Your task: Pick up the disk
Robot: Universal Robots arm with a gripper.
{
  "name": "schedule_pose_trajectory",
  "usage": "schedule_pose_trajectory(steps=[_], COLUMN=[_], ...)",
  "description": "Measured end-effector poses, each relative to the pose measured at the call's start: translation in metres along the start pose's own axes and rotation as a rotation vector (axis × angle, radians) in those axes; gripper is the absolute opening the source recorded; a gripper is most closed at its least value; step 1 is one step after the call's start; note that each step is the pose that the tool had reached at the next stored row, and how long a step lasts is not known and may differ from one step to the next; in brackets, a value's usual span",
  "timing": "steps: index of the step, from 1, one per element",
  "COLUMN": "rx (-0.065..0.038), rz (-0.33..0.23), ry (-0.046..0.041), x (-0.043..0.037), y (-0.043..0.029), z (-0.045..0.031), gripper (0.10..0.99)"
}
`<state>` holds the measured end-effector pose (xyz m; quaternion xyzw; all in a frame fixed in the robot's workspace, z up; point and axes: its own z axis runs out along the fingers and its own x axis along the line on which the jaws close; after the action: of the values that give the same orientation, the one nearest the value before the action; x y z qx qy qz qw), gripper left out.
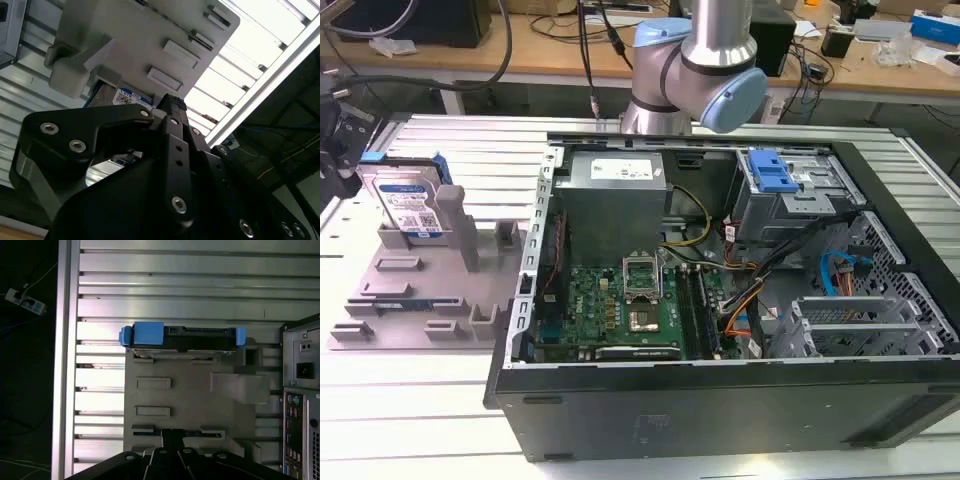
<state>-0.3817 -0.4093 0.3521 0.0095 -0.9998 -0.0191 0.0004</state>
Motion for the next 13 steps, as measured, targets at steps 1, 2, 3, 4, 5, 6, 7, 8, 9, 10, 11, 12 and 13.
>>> schedule_pose_trajectory(steps=[1,2,3,4,5,6,7,8,9,10,11,12,13], rx=[0.000,0.000,0.000,0.000,0.000,0.000,0.000,0.000,0.000,0.000,0.001,0.002,0.004], rz=[0.000,0.000,0.000,0.000,0.000,0.000,0.000,0.000,0.000,0.000,0.000,-0.001,-0.004], ry=[0.0000,0.0000,0.0000,0.0000,0.0000,0.0000,0.0000,0.0000,0.0000,0.0000,0.0000,0.0005,0.0017], x=[0.0000,0.0000,0.0000,0.0000,0.0000,0.0000,0.0000,0.0000,0.0000,0.0000,0.0000,-0.0001,0.0000], y=[0.0000,0.0000,0.0000,0.0000,0.0000,0.0000,0.0000,0.0000,0.0000,0.0000,0.0000,-0.0001,0.0000], z=[0.0000,0.0000,0.0000,0.0000,0.0000,0.0000,0.0000,0.0000,0.0000,0.0000,0.0000,0.0001,0.0000], gripper=[0.106,0.106,0.106,0.106,0.106,0.106,0.106,0.106,0.106,0.106,0.106,0.106,0.106])
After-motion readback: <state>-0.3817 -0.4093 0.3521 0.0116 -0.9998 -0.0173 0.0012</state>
